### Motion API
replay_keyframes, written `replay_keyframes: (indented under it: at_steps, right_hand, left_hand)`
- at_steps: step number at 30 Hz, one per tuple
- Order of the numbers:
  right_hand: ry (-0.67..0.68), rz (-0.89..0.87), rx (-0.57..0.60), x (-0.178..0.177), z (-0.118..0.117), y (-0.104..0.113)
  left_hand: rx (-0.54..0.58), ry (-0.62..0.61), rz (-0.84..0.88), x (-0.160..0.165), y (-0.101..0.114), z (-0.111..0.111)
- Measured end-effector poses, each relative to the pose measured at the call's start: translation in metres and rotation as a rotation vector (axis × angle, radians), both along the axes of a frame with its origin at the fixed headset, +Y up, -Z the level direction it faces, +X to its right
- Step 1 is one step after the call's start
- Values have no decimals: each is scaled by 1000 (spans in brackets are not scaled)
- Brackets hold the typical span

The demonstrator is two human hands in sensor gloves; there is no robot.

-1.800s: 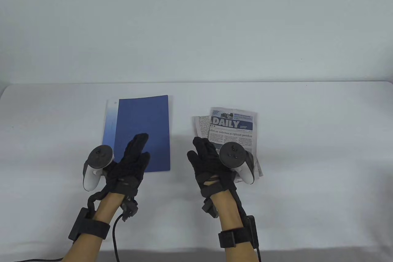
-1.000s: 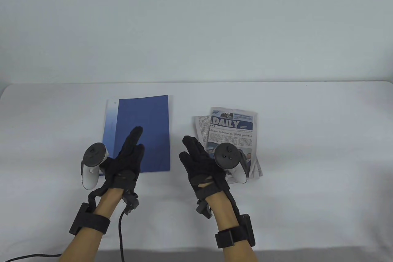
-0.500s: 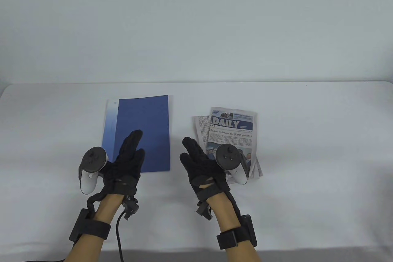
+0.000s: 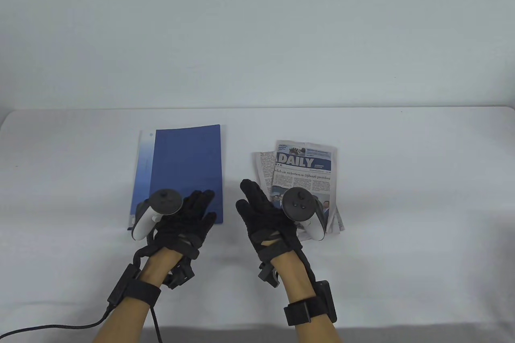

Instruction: Insert newspapers into folder

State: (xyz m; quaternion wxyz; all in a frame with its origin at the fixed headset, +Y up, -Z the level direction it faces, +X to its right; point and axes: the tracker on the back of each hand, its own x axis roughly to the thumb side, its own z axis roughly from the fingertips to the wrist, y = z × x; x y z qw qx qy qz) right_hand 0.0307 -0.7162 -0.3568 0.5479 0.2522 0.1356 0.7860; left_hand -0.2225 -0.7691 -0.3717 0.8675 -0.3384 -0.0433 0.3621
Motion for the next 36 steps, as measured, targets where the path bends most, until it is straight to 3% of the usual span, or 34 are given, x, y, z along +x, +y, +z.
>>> replay_keyframes:
  at_steps: [3, 11, 16, 21, 27, 31, 34, 36]
  right_hand:
    - [-4, -15, 4, 0, 1, 2]
    - [-1, -32, -9, 2, 1, 3]
    - [1, -36, -17, 2, 1, 4]
    - [13, -19, 9, 1, 3, 6]
    - [20, -14, 6, -1, 3, 4]
    - [21, -8, 3, -2, 3, 3]
    - [22, -5, 6, -2, 3, 2]
    - [23, -6, 5, -2, 3, 3]
  left_hand:
    - [-67, -68, -215, 10, -13, 5]
    - [154, -64, -723, 40, -7, 19]
    - [93, -26, -718, 43, -10, 24]
    - [121, -19, -709, 48, -10, 29]
    - [303, -75, -996, 57, -1, 29]
    - [272, -55, -951, 55, 1, 27]
    - [330, -90, -1051, 57, 4, 27]
    - [379, -35, -1016, 52, 12, 27]
